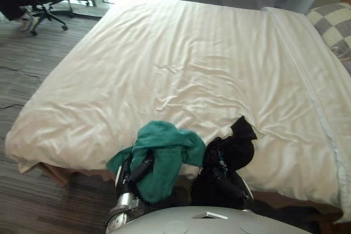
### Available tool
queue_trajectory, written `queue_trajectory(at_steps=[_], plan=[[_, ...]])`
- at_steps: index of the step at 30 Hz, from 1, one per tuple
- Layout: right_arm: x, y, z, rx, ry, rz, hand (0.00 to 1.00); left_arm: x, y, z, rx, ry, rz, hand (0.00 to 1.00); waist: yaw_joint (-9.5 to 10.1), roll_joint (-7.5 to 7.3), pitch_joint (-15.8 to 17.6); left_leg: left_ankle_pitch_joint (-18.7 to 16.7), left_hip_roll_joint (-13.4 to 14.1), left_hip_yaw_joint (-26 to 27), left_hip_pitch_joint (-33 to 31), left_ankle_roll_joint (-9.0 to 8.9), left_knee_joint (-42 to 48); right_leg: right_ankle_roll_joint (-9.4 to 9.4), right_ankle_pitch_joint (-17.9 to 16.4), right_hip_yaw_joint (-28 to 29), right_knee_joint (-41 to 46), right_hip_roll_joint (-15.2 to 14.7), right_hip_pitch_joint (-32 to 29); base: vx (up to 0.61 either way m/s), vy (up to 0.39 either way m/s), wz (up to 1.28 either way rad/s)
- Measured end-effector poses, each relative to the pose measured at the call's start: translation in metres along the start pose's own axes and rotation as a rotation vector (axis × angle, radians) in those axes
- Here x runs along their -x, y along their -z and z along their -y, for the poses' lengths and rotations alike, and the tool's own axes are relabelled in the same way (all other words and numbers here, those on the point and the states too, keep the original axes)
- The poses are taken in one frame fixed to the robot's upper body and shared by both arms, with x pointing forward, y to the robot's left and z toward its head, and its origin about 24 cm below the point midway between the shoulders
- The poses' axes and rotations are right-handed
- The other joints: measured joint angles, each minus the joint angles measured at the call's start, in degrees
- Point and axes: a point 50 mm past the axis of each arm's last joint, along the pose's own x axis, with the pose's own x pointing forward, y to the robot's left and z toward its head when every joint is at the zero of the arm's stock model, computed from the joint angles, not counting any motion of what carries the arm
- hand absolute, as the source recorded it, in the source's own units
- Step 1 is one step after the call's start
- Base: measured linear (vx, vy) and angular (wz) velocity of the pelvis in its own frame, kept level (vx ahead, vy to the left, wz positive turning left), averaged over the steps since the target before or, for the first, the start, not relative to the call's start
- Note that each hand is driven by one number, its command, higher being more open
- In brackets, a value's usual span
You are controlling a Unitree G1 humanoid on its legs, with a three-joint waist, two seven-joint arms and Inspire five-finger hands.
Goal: Tidy up the quilt and then pick up the clothes from the bed and put them into the laundry hamper
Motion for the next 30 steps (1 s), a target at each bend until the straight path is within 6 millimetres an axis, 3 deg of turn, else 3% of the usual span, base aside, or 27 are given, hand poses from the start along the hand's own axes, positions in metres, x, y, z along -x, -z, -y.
queue_trajectory(at_steps=[1,3,4,5,6,7,8,9,10,11,12,13,14,15,16,17,18,19,20,21,22,24,26,28,29,30], plan=[[-0.003,-0.002,-0.001,0.05,-0.036,-0.015,0.0,0.005,0.003,-0.008,0.048,0.008,0.0,0.0,1.2,0.12,-0.1,0.5,-0.5,-1.3,-1.3,0.24,0.0,0.19,-0.2,-2.4,0.1,-0.5,0.0,0.05,-0.046,0.98],[-0.001,0.001,-0.002,0.078,-0.057,-0.032,0.0,0.012,0.003,-0.016,0.112,0.051,0.018,0.0,2.3,-0.71,-0.5,-0.4,-1.2,2.2,-4.5,3.78,0.1,1.37,1.0,-9.8,-0.3,-2.3,0.6,0.11,-0.037,1.71],[0.001,0.003,-0.002,0.068,-0.048,-0.028,0.0,0.017,-0.001,-0.023,0.108,0.108,0.037,0.0,2.12,-2.33,-1.0,-3.6,-1.6,10.6,-6.5,9.64,1.1,2.38,2.4,-17.8,-2.0,-4.8,2.0,0.21,0.005,3.0],[0.004,0.0,0.001,0.075,-0.035,-0.011,0.0,0.02,-0.005,-0.026,0.09,0.178,0.065,0.0,2.02,-1.81,0.7,-4.4,0.1,19.7,-9.6,11.8,8.7,2.52,2.7,-24.6,-1.3,-5.6,4.4,0.26,0.023,3.2],[0.01,0.0,0.005,0.084,-0.022,-0.009,0.0,0.023,-0.005,-0.026,0.09,0.202,0.08,0.0,2.23,-0.6,1.2,-2.1,1.3,23.4,-9.9,13.08,11.5,2.52,2.7,-27.5,-0.1,-5.2,5.8,0.24,0.057,3.14],[0.017,-0.001,0.013,0.097,0.003,-0.012,0.0,0.032,-0.002,-0.028,0.096,0.226,0.087,0.0,2.32,0.87,1.3,-2.3,1.1,24.7,-9.2,11.41,11.8,1.49,2.5,-30.5,5.5,-5.5,6.9,0.2,0.049,2.54],[0.021,-0.003,0.017,0.118,0.001,-0.015,0.0,0.038,-0.004,-0.035,0.086,0.242,0.104,0.0,2.55,3.19,1.7,-1.9,0.4,20.4,-8.0,11.01,9.6,0.13,-2.3,-30.3,7.7,-5.0,6.2,0.13,0.035,2.29],[0.019,-0.006,0.017,0.129,-0.011,-0.012,0.0,0.041,-0.005,-0.039,0.082,0.246,0.112,0.0,2.48,3.44,1.8,-1.1,-0.3,18.8,-7.5,10.75,7.7,0.15,-3.3,-29.8,4.5,-3.8,6.2,0.08,0.015,1.83],[0.016,-0.007,0.014,0.126,-0.019,-0.004,0.0,0.045,-0.013,-0.051,0.053,0.273,0.131,0.0,2.74,2.15,1.9,-2.6,-2.0,19.5,-6.5,10.04,4.9,0.11,2.2,-29.7,-3.1,-3.7,5.5,0.05,-0.012,1.81],[0.017,-0.003,0.013,0.109,-0.005,-0.009,0.0,0.044,-0.018,-0.058,0.054,0.304,0.13,0.0,1.95,1.55,2.2,-4.8,-1.3,23.7,-6.5,8.92,7.5,-0.27,4.6,-32.8,-3.0,-5.1,7.0,0.07,0.002,1.71],[0.016,-0.002,0.012,0.104,-0.003,-0.015,0.0,0.045,-0.021,-0.061,0.057,0.342,0.129,0.0,2.63,0.39,2.0,-8.8,0.1,28.9,-7.1,8.96,12.5,-0.27,4.7,-34.9,-2.4,-7.0,7.4,0.09,0.035,1.06],[0.014,-0.004,0.013,0.107,-0.005,-0.009,0.0,0.044,-0.023,-0.061,0.061,0.382,0.133,0.0,4.08,0.12,2.1,-11.7,3.1,31.2,-8.1,10.43,20.9,-0.28,4.7,-35.7,-1.5,-8.6,7.9,0.07,0.088,0.38],[0.012,-0.008,0.015,0.103,0.003,0.006,0.0,0.045,-0.023,-0.06,0.081,0.428,0.124,0.0,4.92,1.16,2.1,-15.2,7.5,31.3,-8.3,9.62,29.9,-0.13,4.6,-36.4,0.0,-9.5,8.8,0.06,0.155,0.39],[0.01,-0.016,0.021,0.12,0.011,0.018,0.0,0.039,-0.025,-0.051,0.1,0.48,0.112,0.0,4.64,4.79,2.1,-16.9,8.4,27.5,-8.3,3.9,29.1,0.84,3.7,-37.1,2.3,-9.5,9.2,0.05,0.126,0.61],[0.004,-0.016,0.022,0.105,0.012,0.008,0.0,0.032,-0.029,-0.046,0.105,0.493,0.11,0.0,3.83,4.02,2.4,-16.2,5.5,26.3,-7.9,4.61,27.7,1.08,3.4,-37.2,2.6,-11.3,9.7,0.14,0.248,1.13],[-0.006,-0.019,0.021,0.083,0.007,0.0,0.0,0.014,-0.037,-0.034,0.112,0.507,0.1,0.0,2.69,3.13,2.1,-13.4,0.5,24.0,-6.6,6.1,21.6,0.63,4.3,-36.9,3.2,-13.0,9.9,0.15,0.242,1.45],[-0.011,-0.022,0.018,0.077,-0.01,0.001,0.0,-0.005,-0.048,-0.019,0.118,0.512,0.092,0.0,1.93,3.7,2.1,-11.9,-2.6,20.9,-6.7,7.26,17.6,0.37,6.4,-37.3,4.7,-13.9,9.7,0.18,0.271,1.48],[-0.013,-0.022,0.016,0.079,-0.016,0.002,0.0,-0.012,-0.051,-0.011,0.128,0.509,0.089,0.0,1.65,3.51,2.6,-11.6,-3.5,19.4,-6.8,7.5,16.6,0.89,7.4,-37.3,6.3,-14.3,9.5,0.12,0.162,1.5],[-0.015,-0.022,0.014,0.086,-0.026,-0.005,0.0,-0.025,-0.056,0.002,0.143,0.493,0.069,0.0,1.15,4.2,3.1,-10.8,-5.0,16.3,-6.2,7.58,14.6,-0.04,9.2,-37.0,11.5,-15.5,8.8,0.12,0.131,1.26],[-0.017,-0.019,0.009,0.124,-0.04,-0.031,0.0,-0.03,-0.055,0.007,0.15,0.461,0.039,0.0,0.94,4.85,3.6,-9.9,-6.0,13.9,-4.3,7.34,11.9,-2.87,10.7,-35.0,19.0,-17.3,6.7,0.12,0.116,1.17],[-0.017,-0.016,0.006,0.135,-0.049,-0.043,0.0,-0.032,-0.054,0.009,0.155,0.447,0.016,0.0,0.69,4.82,4.0,-9.5,-6.2,12.7,-3.4,7.38,10.8,-3.68,9.4,-32.8,22.5,-17.3,5.5,0.11,0.085,0.94],[-0.021,-0.019,-0.002,0.16,-0.068,-0.027,0.0,-0.035,-0.048,0.008,0.158,0.38,-0.049,0.0,0.13,4.47,4.9,-8.6,-6.1,8.6,-2.3,7.47,9.1,-2.77,4.4,-25.0,27.2,-12.9,0.7,0.09,0.036,0.99],[-0.022,-0.023,-0.005,0.152,-0.07,-0.006,0.0,-0.035,-0.037,0.004,0.107,0.321,-0.139,0.0,-1.24,3.77,5.9,-7.5,-6.1,2.9,-1.0,8.52,7.9,-2.54,-0.2,-15.3,23.5,-4.2,-3.4,0.12,-0.034,1.31],[-0.021,-0.024,-0.003,0.113,-0.056,0.01,0.0,-0.03,-0.026,0.002,0.054,0.304,-0.2,0.0,-1.67,3.27,6.0,-6.9,-6.3,-0.8,-0.1,8.72,8.0,-3.04,-0.6,-9.0,17.3,1.1,-5.5,0.15,-0.088,1.01],[-0.002,-0.014,-0.013,0.056,-0.104,-0.013,0.0,-0.012,0.008,0.03,0.018,0.319,-0.319,0.0,-2.25,2.54,0.0,-7.2,-7.0,-0.2,6.6,5.14,1.9,-4.14,5.2,-1.2,2.1,3.6,-4.1,0.1,-0.06,0.49],[-0.002,-0.014,-0.013,0.056,-0.104,-0.013,0.0,-0.012,0.008,0.03,0.018,0.319,-0.319,0.0,-2.25,2.54,0.0,-7.2,-7.0,-0.2,6.6,5.14,1.9,-4.14,5.2,-1.2,2.1,3.6,-4.1,0.0,0.0,0.0]])
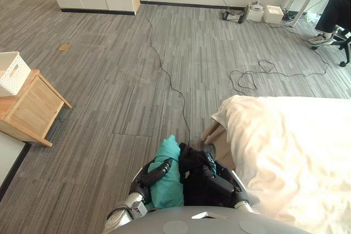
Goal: Tidy up the quilt and then pick up the clothes from the bed and put them into the laundry hamper
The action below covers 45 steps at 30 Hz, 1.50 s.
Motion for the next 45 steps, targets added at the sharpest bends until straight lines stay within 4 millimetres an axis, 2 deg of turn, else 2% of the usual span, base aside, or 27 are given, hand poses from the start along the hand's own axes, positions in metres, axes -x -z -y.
queue_trajectory(at_steps=[7,11,12,13,14,16,18,20,22,24,25,26,27,28,29,30,31,32,33,34,36,37,39,41,42,43,45], plan=[[0.0,0.002,0.0,-0.01,0.022,0.006,0.0,0.003,0.01,-0.003,0.024,-0.025,-0.028,0.0,0.0,-0.04,-0.1,-1.1,0.5,1.6,0.1,-0.89,0.1,-0.06,0.1,0.4,-1.0,0.3,0.1,0.0,-0.004,-0.08],[-0.001,0.007,0.002,-0.04,0.103,0.043,0.0,0.007,0.02,-0.015,0.028,-0.094,-0.066,0.0,0.07,-0.19,0.0,-4.1,1.5,4.0,0.0,-1.27,2.2,-0.07,0.4,0.2,-3.1,0.7,1.6,0.06,-0.035,-0.15],[-0.004,0.008,0.006,-0.039,0.127,0.042,0.0,0.008,0.019,-0.02,0.018,-0.125,-0.059,0.0,0.37,0.03,0.2,-6.8,2.1,5.0,-1.0,-1.85,6.2,-0.17,0.3,0.2,-3.1,0.8,2.3,0.13,-0.066,-0.23],[-0.01,0.008,0.01,-0.031,0.15,0.028,0.0,0.004,0.014,-0.024,0.001,-0.158,-0.033,0.0,1.08,0.77,1.1,-10.7,3.8,6.1,-4.4,-3.05,16.0,-0.67,-0.1,0.2,-3.1,1.4,3.0,0.12,-0.071,-0.17],[-0.014,0.006,0.011,-0.026,0.158,0.028,0.0,0.0,0.009,-0.024,-0.008,-0.168,-0.012,0.0,1.4,1.38,2.2,-12.0,4.8,7.3,-5.7,-3.67,20.6,-0.83,-0.2,0.1,-3.3,1.6,3.8,0.07,-0.064,-0.01],[-0.023,-0.002,0.014,-0.006,0.176,0.041,0.0,-0.005,-0.006,-0.024,-0.029,-0.188,0.062,0.0,1.52,1.24,6.1,-12.9,7.5,8.6,-10.6,-4.81,33.9,-0.92,-0.2,-1.3,-4.1,2.0,6.4,0.01,-0.068,0.34],[-0.03,-0.014,0.02,0.021,0.213,0.061,0.0,-0.008,-0.015,-0.021,-0.031,-0.225,0.119,0.0,1.59,3.13,10.4,-12.5,11.2,8.7,-18.0,-7.37,50.1,-1.82,-0.8,-3.7,-5.2,2.5,9.9,0.06,-0.04,0.64],[-0.031,-0.021,0.032,0.036,0.256,0.057,0.0,-0.012,-0.015,-0.015,-0.024,-0.235,0.144,0.0,2.44,4.7,12.0,-16.5,11.2,9.2,-18.1,-5.83,47.4,-1.66,-1.7,-4.2,-5.1,1.6,12.2,0.12,0.021,0.38],[-0.032,-0.022,0.039,0.028,0.289,0.051,0.0,-0.013,-0.016,-0.012,-0.037,-0.24,0.156,0.0,3.04,4.85,12.5,-16.3,10.9,11.2,-18.1,-5.35,40.4,-1.17,-2.7,-5.2,-5.0,-0.3,14.1,0.2,0.06,0.26],[-0.031,-0.021,0.041,0.024,0.299,0.05,0.0,-0.013,-0.016,-0.011,-0.059,-0.246,0.153,0.0,3.07,4.83,12.5,-9.7,11.1,15.0,-17.8,-4.22,29.4,0.71,-5.0,-7.7,-5.2,-3.0,17.5,0.27,0.102,0.37],[-0.03,-0.02,0.041,0.021,0.304,0.041,0.0,-0.013,-0.016,-0.011,-0.06,-0.251,0.149,0.0,3.07,4.72,12.5,-7.3,11.0,16.3,-17.3,-3.3,29.2,1.08,-5.7,-8.3,-5.5,-3.6,18.7,0.31,0.131,0.39],[-0.027,-0.014,0.043,0.013,0.319,0.004,0.0,-0.014,-0.015,-0.01,-0.053,-0.262,0.144,0.0,3.38,4.41,12.3,-9.5,9.6,17.2,-16.5,-0.43,29.9,0.76,-6.2,-9.7,-6.0,-5.0,20.0,0.35,0.124,0.17],[-0.029,-0.013,0.044,0.02,0.317,-0.015,0.0,-0.014,-0.015,-0.008,-0.046,-0.266,0.148,0.0,3.96,4.57,12.2,-12.9,9.4,18.1,-17.6,0.09,32.7,0.71,-6.0,-10.6,-5.7,-5.5,20.1,0.35,0.123,0.1],[-0.028,-0.01,0.045,0.019,0.322,-0.026,0.0,-0.015,-0.015,-0.008,-0.045,-0.263,0.146,0.0,4.33,4.75,12.0,-14.1,9.3,18.3,-18.1,0.89,34.1,0.74,-6.0,-10.9,-5.4,-5.8,20.1,0.4,0.131,0.04],[-0.028,-0.005,0.045,0.016,0.328,-0.055,0.0,-0.016,-0.016,-0.008,-0.04,-0.261,0.142,0.0,5.14,4.58,11.6,-16.2,8.6,18.1,-18.2,2.57,35.5,0.79,-6.0,-11.0,-3.1,-6.7,19.6,0.34,0.122,0.1],[-0.027,-0.004,0.046,0.016,0.337,-0.064,0.0,-0.015,-0.015,-0.009,-0.036,-0.262,0.136,0.0,5.48,4.23,11.2,-17.1,8.0,18.0,-17.9,2.81,35.4,0.97,-5.9,-11.0,-1.0,-7.4,18.9,0.44,0.15,0.15],[-0.026,-0.001,0.047,0.01,0.347,-0.076,0.0,-0.014,-0.014,-0.011,-0.033,-0.267,0.123,0.0,6.19,3.66,9.7,-18.2,6.8,17.4,-17.5,3.46,34.7,1.72,-5.7,-10.8,7.0,-9.1,15.3,0.46,0.137,0.24],[-0.029,-0.001,0.044,0.003,0.34,-0.066,0.0,-0.012,-0.015,-0.015,-0.043,-0.272,0.121,0.0,6.26,2.82,9.2,-18.6,5.3,16.8,-15.3,3.74,33.0,4.04,-4.3,-9.9,19.4,-11.0,10.8,0.46,0.119,0.29],[-0.031,-0.001,0.042,-0.003,0.336,-0.062,0.0,-0.009,-0.015,-0.019,-0.052,-0.279,0.117,0.0,6.19,1.9,9.1,-18.5,4.4,16.3,-14.0,3.88,31.8,5.35,-3.6,-9.0,25.8,-11.4,8.1,0.54,0.075,0.46],[-0.033,-0.001,0.038,-0.005,0.32,-0.059,0.0,-0.003,-0.013,-0.026,-0.07,-0.304,0.103,0.0,6.04,0.72,8.6,-18.1,2.7,14.7,-10.7,4.45,28.2,6.15,-3.5,-9.3,37.1,-11.3,3.2,0.43,0.021,0.44],[-0.034,-0.003,0.037,0.0,0.309,-0.043,0.0,-0.003,-0.009,-0.027,-0.077,-0.312,0.084,0.0,6.03,0.89,8.5,-17.3,1.9,12.4,-6.3,4.48,23.5,4.44,-4.5,-11.9,41.2,-9.7,-1.0,0.47,-0.003,0.69],[-0.036,-0.006,0.035,-0.002,0.307,-0.021,0.0,-0.004,-0.007,-0.025,-0.096,-0.301,0.067,0.0,5.9,1.17,8.6,-16.8,1.6,9.8,-3.3,4.31,19.9,2.71,-6.6,-14.8,40.5,-8.4,-5.2,0.42,-0.022,0.74],[-0.037,-0.012,0.034,0.0,0.304,0.011,0.0,-0.006,-0.006,-0.022,-0.119,-0.283,0.042,0.0,5.71,1.72,8.8,-16.3,1.7,6.7,-0.2,3.9,16.7,1.03,-8.6,-17.4,36.9,-7.6,-9.7,0.42,-0.06,0.84],[-0.037,-0.023,0.035,-0.003,0.311,0.062,0.0,-0.009,-0.002,-0.017,-0.128,-0.251,0.011,0.0,4.52,3.02,9.6,-16.2,2.3,2.3,3.3,3.62,13.8,0.7,-8.5,-19.4,27.0,-7.1,-14.4,0.44,-0.117,1.19],[-0.037,-0.029,0.038,0.006,0.32,0.079,0.0,-0.012,0.0,-0.014,-0.137,-0.228,-0.004,0.0,4.19,3.81,10.1,-16.7,2.8,0.3,5.4,2.59,13.2,3.0,-6.1,-18.1,17.1,-6.3,-17.0,0.36,-0.134,1.08],[-0.038,-0.031,0.039,0.003,0.321,0.087,0.0,-0.014,-0.003,-0.012,-0.141,-0.215,-0.002,0.0,4.21,3.93,10.5,-17.1,2.9,-0.3,6.6,1.89,13.2,3.07,-3.9,-16.7,12.4,-5.8,-18.2,0.45,-0.187,1.03],[-0.04,-0.034,0.036,-0.011,0.319,0.108,0.0,-0.012,-0.001,-0.015,-0.134,-0.218,-0.016,0.0,4.3,3.75,11.1,-20.5,4.0,-2.3,12.2,-3.69,14.7,1.45,4.2,-10.3,5.0,-4.0,-20.4,0.49,-0.268,0.96]])
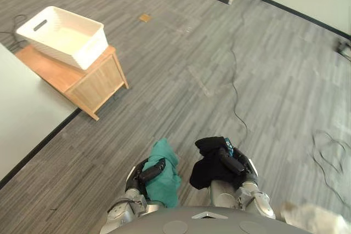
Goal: Tidy up the quilt and then pick up the clothes from the bed and put them into the laundry hamper
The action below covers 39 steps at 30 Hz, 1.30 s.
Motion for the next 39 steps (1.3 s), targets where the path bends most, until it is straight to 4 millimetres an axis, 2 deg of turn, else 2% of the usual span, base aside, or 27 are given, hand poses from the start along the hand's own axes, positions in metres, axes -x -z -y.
queue_trajectory(at_steps=[2,3,4,5,6,7,8,9,12,15,16,17,18,20,21,23,25,29,31,32,33,34,35,36,37,38,39], plan=[[0.001,0.002,-0.003,-0.005,0.0,-0.005,0.0,0.006,0.006,-0.005,0.005,-0.007,-0.015,0.0,-0.67,-1.27,-0.8,-2.5,0.8,-1.2,3.3,-2.03,2.2,-1.76,2.0,1.3,4.8,0.4,-1.3,0.59,-0.492,1.23],[0.002,0.003,-0.004,-0.007,-0.001,-0.007,0.0,0.01,0.01,-0.006,0.019,-0.012,-0.02,0.0,-1.89,-1.77,-2.1,-4.9,1.8,-1.1,3.8,-2.63,4.8,-3.86,7.6,2.7,10.4,0.6,-2.7,0.65,-0.597,1.23],[-0.001,-0.001,-0.003,0.003,0.0,-0.001,0.0,0.009,0.011,-0.003,0.038,-0.015,-0.019,0.0,-1.69,-0.45,-2.5,-5.5,3.4,-0.6,3.1,-3.47,7.4,-4.54,5.1,1.7,14.0,1.4,-3.5,0.64,-0.601,0.58],[-0.009,-0.009,-0.008,0.01,-0.018,0.011,0.0,0.009,0.01,0.002,0.088,-0.013,0.011,0.0,-0.87,1.39,-2.5,-4.4,6.2,1.2,-1.8,-1.99,18.2,-5.59,1.0,0.1,16.2,3.0,-3.6,0.49,-0.485,-0.1],[-0.013,-0.018,-0.01,0.019,-0.036,0.029,0.0,0.008,0.005,0.009,0.128,0.009,0.053,0.0,-0.43,4.17,-1.2,2.3,9.5,1.3,-9.6,4.5,35.0,-6.33,-1.8,0.0,14.8,6.3,-1.6,0.47,-0.486,-0.3],[-0.013,-0.02,-0.008,0.032,-0.041,0.03,0.0,0.007,0.002,0.013,0.141,0.027,0.079,0.0,0.28,5.27,-0.7,9.4,10.3,-0.6,-13.5,3.73,42.6,-7.35,-2.4,0.2,13.3,7.9,0.1,0.47,-0.409,-0.58],[-0.017,-0.021,-0.004,0.048,-0.039,0.011,0.0,0.005,-0.004,0.021,0.148,0.065,0.124,0.0,2.12,6.15,0.9,8.4,9.0,-4.5,-19.2,0.58,53.7,-8.72,-3.3,1.2,10.2,10.1,4.9,0.51,-0.328,-0.6],[-0.02,-0.018,0.0,0.049,-0.022,-0.017,0.0,0.006,-0.01,0.022,0.127,0.094,0.158,0.0,1.94,5.95,2.7,5.4,7.1,-4.8,-23.4,-0.38,58.7,-9.44,-4.5,1.8,7.3,10.7,11.4,0.64,-0.369,-0.51],[-0.018,-0.015,0.006,0.073,-0.002,-0.038,0.0,0.008,-0.017,0.023,0.095,0.141,0.203,0.0,2.03,4.38,3.3,3.5,4.9,3.2,-31.0,0.02,48.6,-8.56,-6.0,3.6,0.6,10.7,22.1,0.51,-0.31,-0.23],[-0.016,-0.016,0.013,0.081,0.015,-0.039,0.0,0.008,-0.021,0.025,0.09,0.155,0.218,0.0,1.7,3.54,3.1,7.8,3.6,13.2,-34.5,-0.01,17.8,-5.84,-7.5,3.2,-5.8,11.0,29.7,0.58,-0.279,-0.05],[-0.014,-0.01,0.019,0.086,0.037,-0.068,0.0,0.008,-0.02,0.025,0.09,0.157,0.21,0.0,2.08,2.95,2.7,15.7,2.4,14.0,-33.6,1.87,8.6,-4.39,-8.8,2.8,-8.7,11.3,33.6,0.59,-0.236,-0.02],[-0.013,-0.007,0.02,0.085,0.045,-0.083,0.0,0.008,-0.02,0.024,0.093,0.151,0.209,0.0,2.26,2.13,2.1,18.3,1.7,14.4,-33.0,3.05,8.1,-4.02,-9.3,2.9,-9.6,10.8,34.6,0.78,-0.213,-0.1],[-0.012,-0.001,0.019,0.073,0.051,-0.099,0.0,0.007,-0.019,0.022,0.103,0.14,0.198,0.0,2.35,-0.05,0.1,17.9,0.3,15.7,-33.6,5.84,8.7,-2.65,-10.7,2.9,-9.4,8.9,34.8,0.55,-0.114,-0.12],[-0.011,-0.001,0.02,0.071,0.06,-0.095,0.0,0.006,-0.017,0.023,0.111,0.142,0.182,0.0,2.29,-0.07,-1.0,14.7,0.4,16.2,-34.5,9.75,11.0,-1.34,-11.5,1.8,-3.2,7.9,31.7,0.67,-0.141,-0.09],[-0.013,0.0,0.018,0.065,0.063,-0.101,0.0,0.005,-0.017,0.021,0.111,0.136,0.167,0.0,2.1,-0.12,-1.2,12.8,-0.3,15.9,-32.3,10.25,10.3,-0.45,-11.2,-0.7,10.8,5.5,26.6,0.65,-0.131,-0.05],[-0.01,0.008,0.016,0.047,0.073,-0.116,0.0,0.005,-0.014,0.015,0.093,0.104,0.132,0.0,0.84,-1.11,-0.9,10.2,-2.6,13.1,-25.1,10.05,6.7,0.6,-3.9,-1.3,36.8,0.1,16.3,0.63,-0.156,0.43],[-0.001,0.018,0.015,0.018,0.087,-0.12,0.0,0.004,-0.006,0.012,0.088,0.063,0.082,0.0,-0.38,-1.06,-1.0,8.6,-2.8,7.8,-18.4,9.6,4.4,-2.36,-7.3,-0.9,41.0,0.8,12.4,0.67,-0.281,1.18],[0.013,0.011,0.017,0.01,0.09,-0.03,0.0,-0.002,-0.003,0.017,0.063,0.047,0.027,0.0,-2.15,-0.69,-0.9,5.8,-0.8,-6.3,-9.5,8.44,2.8,-2.37,-9.0,0.4,22.5,1.9,4.1,0.55,-0.357,1.76],[0.024,0.011,0.016,0.004,0.09,-0.007,0.0,-0.002,-0.003,0.019,0.07,0.04,0.029,0.0,-2.24,-1.08,-1.3,2.9,1.0,-9.6,-8.5,5.5,6.2,0.22,-5.2,3.7,5.4,1.2,4.4,0.48,-0.466,2.07],[0.032,0.012,0.012,0.005,0.069,0.009,0.0,0.001,-0.003,0.017,0.072,0.031,0.036,0.0,-1.61,-2.04,-2.1,-1.0,1.9,-10.3,-7.8,2.37,9.1,0.92,-1.5,7.8,-0.8,0.0,4.3,0.45,-0.544,1.67],[0.037,0.014,0.009,0.003,0.05,0.012,0.0,0.004,-0.004,0.014,0.076,0.017,0.044,0.0,-1.35,-2.82,-2.6,-4.8,2.6,-10.7,-6.9,1.12,11.4,2.45,3.7,8.5,0.8,-0.7,4.2,0.52,-0.675,1.56],[0.036,0.014,0.006,0.008,0.027,0.015,0.0,0.007,0.001,0.01,0.097,-0.015,0.032,0.0,-0.97,-2.62,-3.0,-7.1,4.7,-10.8,-5.6,0.22,13.0,1.99,5.0,8.0,7.1,-0.4,3.7,0.48,-0.672,1.03],[0.033,0.009,0.004,0.026,0.006,0.025,0.0,0.008,0.006,0.009,0.12,-0.049,0.021,0.0,0.22,-1.11,-4.2,-6.9,6.6,-9.9,-6.2,0.44,16.2,0.63,-0.9,6.3,14.3,-0.4,1.7,0.38,-0.552,0.65],[0.031,0.005,0.004,0.04,-0.005,0.036,0.0,0.008,0.007,0.011,0.132,-0.055,0.022,0.0,0.38,-0.82,-4.5,-6.5,7.6,-9.1,-7.3,0.86,19.3,0.38,-3.0,5.0,15.9,-0.4,1.9,0.33,-0.502,0.7],[0.028,-0.003,0.002,0.062,-0.028,0.06,0.0,0.008,0.008,0.015,0.169,-0.063,0.03,0.0,0.27,1.31,-4.1,-4.2,10.3,-8.1,-11.4,1.26,28.0,-0.19,-6.1,2.1,16.5,0.4,3.8,0.3,-0.471,0.9],[0.026,-0.01,0.002,0.081,-0.042,0.083,0.0,0.009,0.006,0.019,0.203,-0.057,0.057,0.0,0.35,2.99,-3.7,2.5,13.3,-6.0,-17.1,0.93,38.7,-0.8,-8.0,0.1,15.4,1.1,6.9,0.28,-0.434,0.94],[0.025,-0.014,0.002,0.094,-0.048,0.093,0.0,0.009,0.005,0.021,0.221,-0.051,0.075,0.0,0.52,3.89,-3.3,5.0,15.1,-4.6,-19.6,0.18,43.5,-1.01,-8.5,-1.1,14.1,1.6,9.1,0.29,-0.395,0.93]])
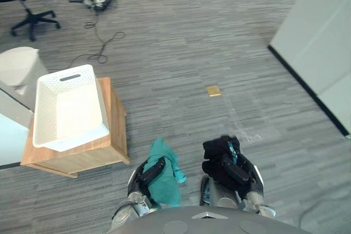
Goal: Tidy up the quilt and then pick up the clothes from the bed and put them into the laundry hamper
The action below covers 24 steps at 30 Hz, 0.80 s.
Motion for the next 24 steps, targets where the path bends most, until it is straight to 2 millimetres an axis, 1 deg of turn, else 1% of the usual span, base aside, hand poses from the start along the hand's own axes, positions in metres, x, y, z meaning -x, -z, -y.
queue_trajectory(at_steps=[1,2,3,4,5,6,7,8,9,10,11,12,13,14,15,16,17,18,19,20,21,22,23,24], plan=[[-0.001,-0.003,0.002,0.036,-0.005,0.002,0.0,0.002,-0.002,0.001,0.015,0.016,0.034,0.0,0.22,0.85,0.4,0.1,1.9,2.8,-3.8,-0.16,6.0,-0.13,-0.7,-2.6,-3.3,0.3,5.2,0.28,-0.356,0.95],[-0.003,-0.004,0.003,0.04,0.001,0.006,0.0,0.002,-0.005,0.0,0.015,0.033,0.05,0.0,0.73,0.62,0.4,-0.8,1.5,6.3,-6.7,0.05,6.9,-0.2,-0.9,-5.3,-7.6,0.1,10.2,0.29,-0.34,0.96],[-0.004,-0.008,0.007,0.047,0.01,0.015,0.0,0.002,-0.007,-0.001,0.014,0.04,0.058,0.0,1.22,0.28,0.3,-1.5,1.0,8.7,-7.8,0.08,5.8,-0.21,-0.9,-6.6,-9.7,-0.1,12.4,0.29,-0.309,0.89],[-0.011,-0.017,0.009,0.065,0.004,0.037,0.0,0.002,-0.011,-0.003,0.017,0.045,0.073,0.0,1.83,-0.53,0.2,-2.8,-0.8,14.5,-9.5,-0.2,0.2,-0.22,-0.9,-8.9,-13.2,-0.6,15.8,0.33,-0.271,0.71],[-0.016,-0.026,0.016,0.083,-0.002,0.062,0.0,0.002,-0.013,-0.005,0.02,0.043,0.08,0.0,2.14,-0.88,0.0,-2.9,-2.3,18.9,-10.3,-0.13,-6.5,-0.03,-0.7,-10.4,-15.8,-0.7,17.8,0.43,-0.287,0.91],[-0.022,-0.039,0.029,0.097,-0.007,0.094,0.0,0.002,-0.014,-0.007,0.022,0.035,0.087,0.0,2.36,-1.1,-0.2,-2.4,-4.9,25.2,-10.6,-0.6,-16.7,0.7,-0.3,-13.1,-18.6,-0.6,20.1,0.38,-0.214,0.82],[-0.024,-0.044,0.035,0.091,-0.002,0.107,0.0,0.002,-0.015,-0.007,0.022,0.029,0.088,0.0,2.37,-1.1,-0.3,-1.5,-6.3,28.1,-10.6,-0.72,-22.0,1.71,0.2,-14.5,-19.7,-0.5,21.2,0.43,-0.204,0.94],[-0.025,-0.049,0.05,0.085,0.026,0.128,0.0,0.002,-0.015,-0.009,0.024,0.014,0.09,0.0,2.9,-1.39,-0.8,2.9,-9.2,31.0,-10.6,3.22,-29.5,2.83,-0.1,-16.4,-21.6,-0.2,23.4,0.48,-0.228,0.64],[-0.025,-0.049,0.057,0.069,0.056,0.131,0.0,0.003,-0.017,-0.013,0.033,-0.013,0.096,0.0,4.49,-3.0,-2.1,5.0,-10.8,32.0,-10.5,5.08,-31.0,3.66,0.0,-16.4,-22.4,-0.9,23.8,0.5,-0.229,0.59],[-0.025,-0.05,0.057,0.065,0.059,0.139,0.0,0.003,-0.017,-0.015,0.036,-0.023,0.097,0.0,4.48,-3.66,-2.4,4.8,-11.7,33.1,-11.1,5.13,-30.6,4.0,-0.2,-16.3,-22.0,-1.6,23.7,0.5,-0.181,0.75],[-0.026,-0.053,0.056,0.065,0.063,0.166,0.0,0.0,-0.018,-0.015,0.04,-0.026,0.096,0.0,3.79,-5.15,-2.6,4.2,-14.7,34.4,-13.2,5.58,-30.7,6.09,-1.8,-15.9,-19.0,-3.9,23.3,0.46,-0.065,1.06],[-0.03,-0.056,0.054,0.073,0.059,0.178,0.0,0.001,-0.017,-0.015,0.045,-0.027,0.098,0.0,3.37,-4.89,-3.2,7.4,-17.9,33.8,-12.9,10.91,-39.1,7.35,-4.8,-13.9,-9.6,-6.1,20.5,0.43,0.002,1.03],[-0.033,-0.052,0.05,0.063,0.061,0.162,0.0,0.0,-0.018,-0.02,0.044,-0.044,0.094,0.0,2.86,-5.78,-3.3,7.9,-19.1,34.1,-10.8,14.21,-40.4,7.69,-5.7,-12.2,-2.6,-8.2,18.5,0.44,-0.016,0.82],[-0.041,-0.048,0.035,0.049,0.031,0.134,0.0,0.0,-0.02,-0.026,0.041,-0.071,0.091,0.0,2.6,-6.13,-3.2,6.9,-19.4,32.2,-8.9,14.32,-40.1,7.55,-4.2,-8.5,12.1,-10.5,12.7,0.51,-0.101,0.61],[-0.044,-0.037,0.018,0.053,-0.031,0.089,0.0,0.004,-0.02,-0.036,0.027,-0.103,0.087,0.0,2.8,-5.79,-3.1,5.4,-18.2,29.8,-5.2,12.56,-40.2,6.18,-4.7,-6.8,21.1,-9.7,10.3,0.55,-0.176,0.6],[-0.044,-0.031,0.009,0.061,-0.057,0.072,0.0,0.006,-0.02,-0.04,0.013,-0.121,0.086,0.0,2.82,-5.59,-3.0,4.9,-17.6,28.6,-2.8,11.92,-40.4,5.52,-5.1,-6.7,23.6,-9.2,9.9,0.64,-0.277,0.54],[-0.042,-0.022,-0.005,0.051,-0.101,0.052,0.0,0.008,-0.023,-0.045,-0.005,-0.142,0.091,0.0,2.74,-5.03,-2.5,4.7,-16.2,26.2,2.0,11.53,-41.1,3.88,-6.0,-6.5,24.7,-8.0,8.8,0.48,-0.266,0.7],[-0.037,-0.018,-0.016,0.059,-0.132,0.058,0.0,0.009,-0.025,-0.048,-0.012,-0.155,0.092,0.0,2.49,-4.2,-2.3,4.7,-14.9,23.3,5.4,11.49,-41.6,2.63,-6.8,-5.6,22.2,-6.4,6.3,0.51,-0.352,0.78],[-0.035,-0.018,-0.02,0.057,-0.143,0.07,0.0,0.009,-0.026,-0.048,-0.017,-0.16,0.096,0.0,2.36,-3.96,-2.4,4.7,-14.4,21.6,6.5,11.43,-42.0,2.37,-6.9,-5.1,19.9,-6.0,4.6,0.36,-0.331,1.06],[-0.031,-0.02,-0.024,0.056,-0.159,0.103,0.0,0.006,-0.029,-0.047,-0.031,-0.156,0.103,0.0,1.74,-3.46,-2.5,4.4,-13.8,17.5,7.2,10.87,-42.1,2.45,-6.9,-3.5,12.9,-5.5,0.8,0.28,-0.273,1.07],[-0.029,-0.023,-0.024,0.058,-0.163,0.122,0.0,0.005,-0.032,-0.045,-0.037,-0.152,0.108,0.0,1.16,-3.41,-2.4,3.9,-13.5,14.9,7.4,9.98,-42.0,2.76,-6.4,-1.6,8.3,-4.9,-0.7,0.33,-0.386,1.68],[-0.026,-0.027,-0.024,0.06,-0.155,0.163,0.0,0.0,-0.037,-0.042,-0.048,-0.14,0.119,0.0,-0.15,-3.42,-2.3,2.5,-12.8,9.2,7.5,7.67,-42.1,3.44,-3.8,5.0,-1.1,-3.0,-3.7,0.25,-0.338,1.76],[-0.023,-0.031,-0.023,0.06,-0.141,0.193,0.0,-0.003,-0.043,-0.04,-0.058,-0.129,0.133,0.0,-0.85,-3.7,-2.3,1.3,-12.3,5.2,7.4,5.81,-42.0,4.02,-0.9,12.1,-7.4,-1.9,-5.2,0.36,-0.545,2.22],[-0.02,-0.034,-0.023,0.054,-0.124,0.218,0.0,-0.002,-0.049,-0.042,-0.072,-0.124,0.153,0.0,-1.51,-4.86,-2.1,-0.3,-12.0,1.2,7.4,3.41,-40.7,6.59,2.9,20.3,-14.5,-1.1,-5.1,0.27,-0.527,2.04]])
